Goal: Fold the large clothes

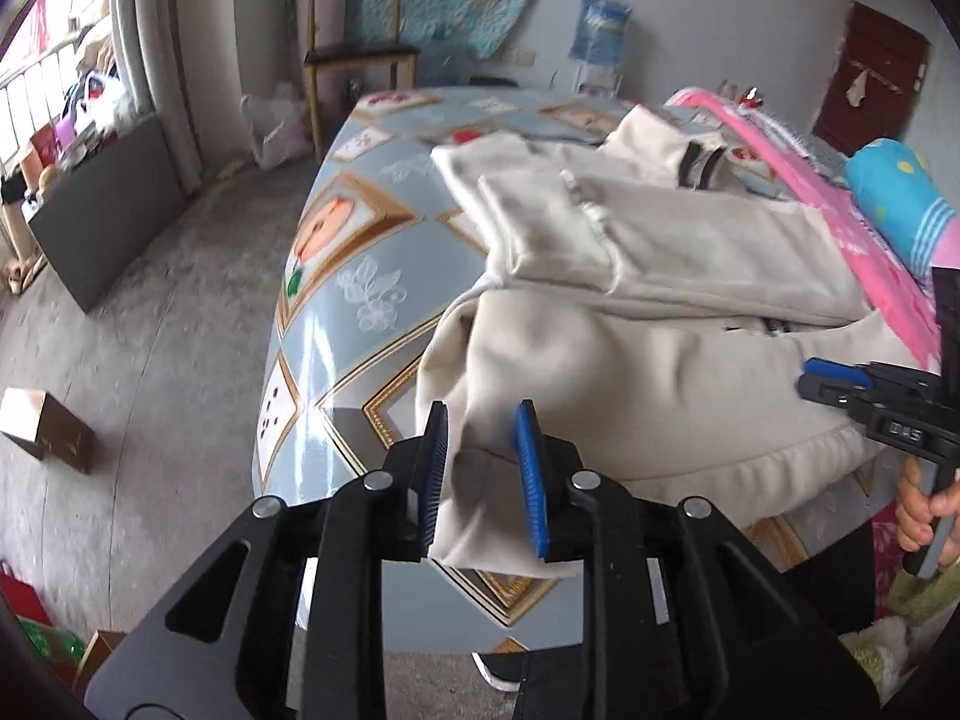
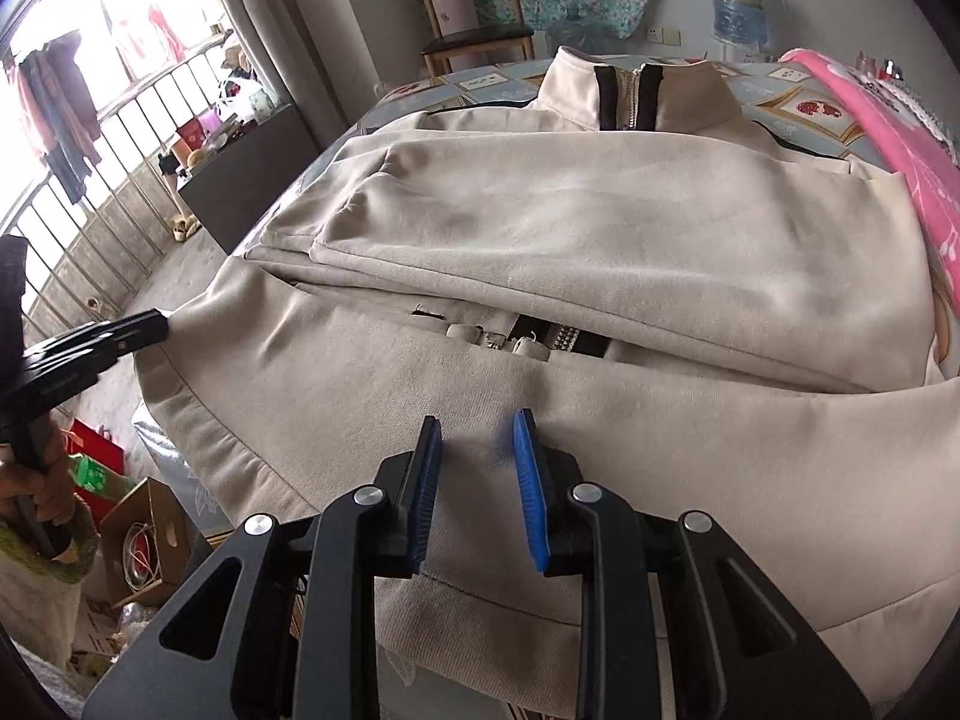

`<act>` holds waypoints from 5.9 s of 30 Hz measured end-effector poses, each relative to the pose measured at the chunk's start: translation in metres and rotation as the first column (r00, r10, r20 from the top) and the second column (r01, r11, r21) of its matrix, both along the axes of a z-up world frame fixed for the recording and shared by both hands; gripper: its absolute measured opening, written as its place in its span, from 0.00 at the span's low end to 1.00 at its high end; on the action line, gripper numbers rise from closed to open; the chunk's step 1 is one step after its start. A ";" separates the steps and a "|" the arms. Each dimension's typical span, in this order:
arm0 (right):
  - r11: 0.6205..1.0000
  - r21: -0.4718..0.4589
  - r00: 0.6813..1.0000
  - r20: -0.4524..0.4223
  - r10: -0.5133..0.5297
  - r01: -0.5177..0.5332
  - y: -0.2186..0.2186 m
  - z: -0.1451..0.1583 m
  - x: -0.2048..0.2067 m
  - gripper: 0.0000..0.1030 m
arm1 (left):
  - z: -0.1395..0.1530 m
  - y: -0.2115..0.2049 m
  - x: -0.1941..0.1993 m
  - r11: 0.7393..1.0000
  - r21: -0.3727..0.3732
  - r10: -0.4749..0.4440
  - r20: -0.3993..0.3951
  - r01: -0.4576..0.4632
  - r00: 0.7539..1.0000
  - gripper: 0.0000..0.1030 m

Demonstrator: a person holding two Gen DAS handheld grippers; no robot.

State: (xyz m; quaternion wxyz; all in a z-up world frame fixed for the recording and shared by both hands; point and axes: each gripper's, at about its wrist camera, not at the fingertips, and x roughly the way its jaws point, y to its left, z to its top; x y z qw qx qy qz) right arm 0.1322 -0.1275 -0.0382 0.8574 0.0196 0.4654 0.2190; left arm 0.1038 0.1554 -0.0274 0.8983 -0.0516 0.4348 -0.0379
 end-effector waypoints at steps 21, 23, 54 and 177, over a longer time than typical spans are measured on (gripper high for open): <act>1.000 -0.016 1.000 0.020 0.009 -0.009 0.001 0.002 -0.004 0.24 | -0.004 0.012 -0.004 0.971 0.187 0.142 0.039 -0.147 0.989 0.19; 1.000 -0.014 1.000 0.023 0.008 -0.008 0.001 0.002 -0.004 0.24 | 0.006 0.016 -0.005 0.978 0.151 0.137 0.067 -0.146 0.988 0.18; 0.929 -0.166 0.943 0.060 -0.326 0.332 -0.115 0.011 -0.003 0.24 | -0.019 -0.119 0.026 0.973 0.141 -0.184 0.018 0.180 0.983 0.24; 0.965 0.223 0.888 -0.460 -0.023 0.140 -0.137 0.002 0.218 0.12 | -0.005 -0.136 0.277 0.904 -0.368 -0.327 -0.266 0.218 0.907 0.06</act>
